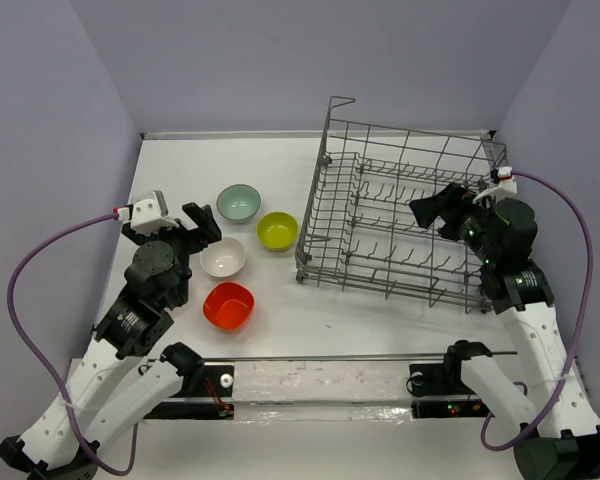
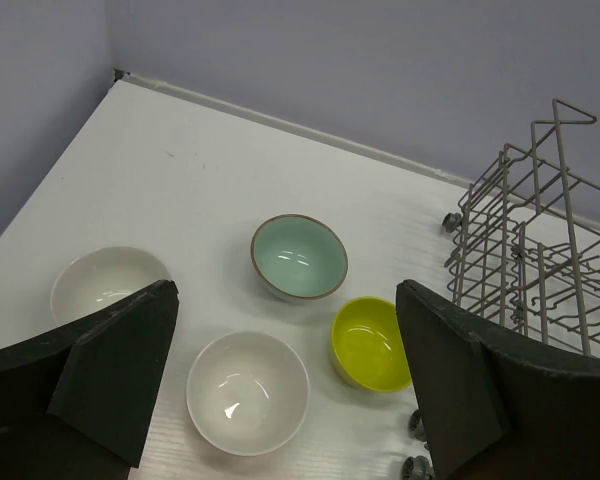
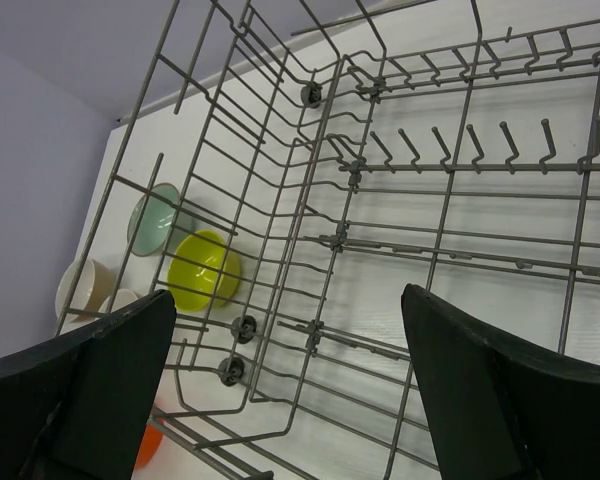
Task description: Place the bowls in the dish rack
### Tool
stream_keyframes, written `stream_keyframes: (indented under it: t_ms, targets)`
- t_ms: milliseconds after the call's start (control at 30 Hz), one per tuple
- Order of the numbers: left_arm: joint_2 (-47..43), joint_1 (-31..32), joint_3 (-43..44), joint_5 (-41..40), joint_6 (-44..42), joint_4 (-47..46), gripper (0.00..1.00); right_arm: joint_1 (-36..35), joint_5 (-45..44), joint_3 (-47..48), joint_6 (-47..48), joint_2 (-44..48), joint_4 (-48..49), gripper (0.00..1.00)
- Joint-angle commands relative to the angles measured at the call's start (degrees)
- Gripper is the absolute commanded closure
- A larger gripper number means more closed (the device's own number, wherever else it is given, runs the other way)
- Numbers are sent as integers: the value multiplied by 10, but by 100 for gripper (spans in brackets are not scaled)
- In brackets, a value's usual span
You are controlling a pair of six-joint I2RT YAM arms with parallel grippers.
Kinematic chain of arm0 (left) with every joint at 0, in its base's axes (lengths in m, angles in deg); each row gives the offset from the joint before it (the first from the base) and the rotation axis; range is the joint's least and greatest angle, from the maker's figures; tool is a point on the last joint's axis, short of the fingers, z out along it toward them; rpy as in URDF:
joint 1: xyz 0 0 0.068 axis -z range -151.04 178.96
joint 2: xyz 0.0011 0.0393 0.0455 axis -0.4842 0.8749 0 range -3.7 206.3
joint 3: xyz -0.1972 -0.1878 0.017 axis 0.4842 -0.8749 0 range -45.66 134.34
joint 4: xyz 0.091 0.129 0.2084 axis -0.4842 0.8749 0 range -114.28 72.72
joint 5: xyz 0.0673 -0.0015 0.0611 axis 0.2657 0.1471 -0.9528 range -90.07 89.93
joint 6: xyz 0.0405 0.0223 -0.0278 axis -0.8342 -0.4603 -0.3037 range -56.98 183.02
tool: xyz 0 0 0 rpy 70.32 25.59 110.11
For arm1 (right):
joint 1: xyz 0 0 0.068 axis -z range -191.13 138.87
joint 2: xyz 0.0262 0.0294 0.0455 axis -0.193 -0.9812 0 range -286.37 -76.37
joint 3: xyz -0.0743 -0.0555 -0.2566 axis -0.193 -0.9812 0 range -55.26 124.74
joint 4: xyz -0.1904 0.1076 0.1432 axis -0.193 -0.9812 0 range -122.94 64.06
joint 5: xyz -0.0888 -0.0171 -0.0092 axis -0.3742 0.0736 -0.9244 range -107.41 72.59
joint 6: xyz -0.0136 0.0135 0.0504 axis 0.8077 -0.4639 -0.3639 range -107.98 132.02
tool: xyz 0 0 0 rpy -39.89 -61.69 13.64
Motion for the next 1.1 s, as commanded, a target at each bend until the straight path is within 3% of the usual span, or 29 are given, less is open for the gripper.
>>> stream_keyframes:
  t_ms: [0, 500, 867, 1067]
  targets:
    - [-1, -4, 10, -18, 1, -18, 1, 3, -2, 6, -1, 7, 31, 0]
    - [43, -10, 17, -44, 25, -14, 1, 3, 5, 23, -11, -13, 8, 0]
    - [299, -37, 123, -36, 158, 73, 2, 3, 27, 38, -19, -21, 0, 0]
    - [322, -97, 87, 7, 207, 55, 4, 3, 24, 56, -9, -12, -28, 0]
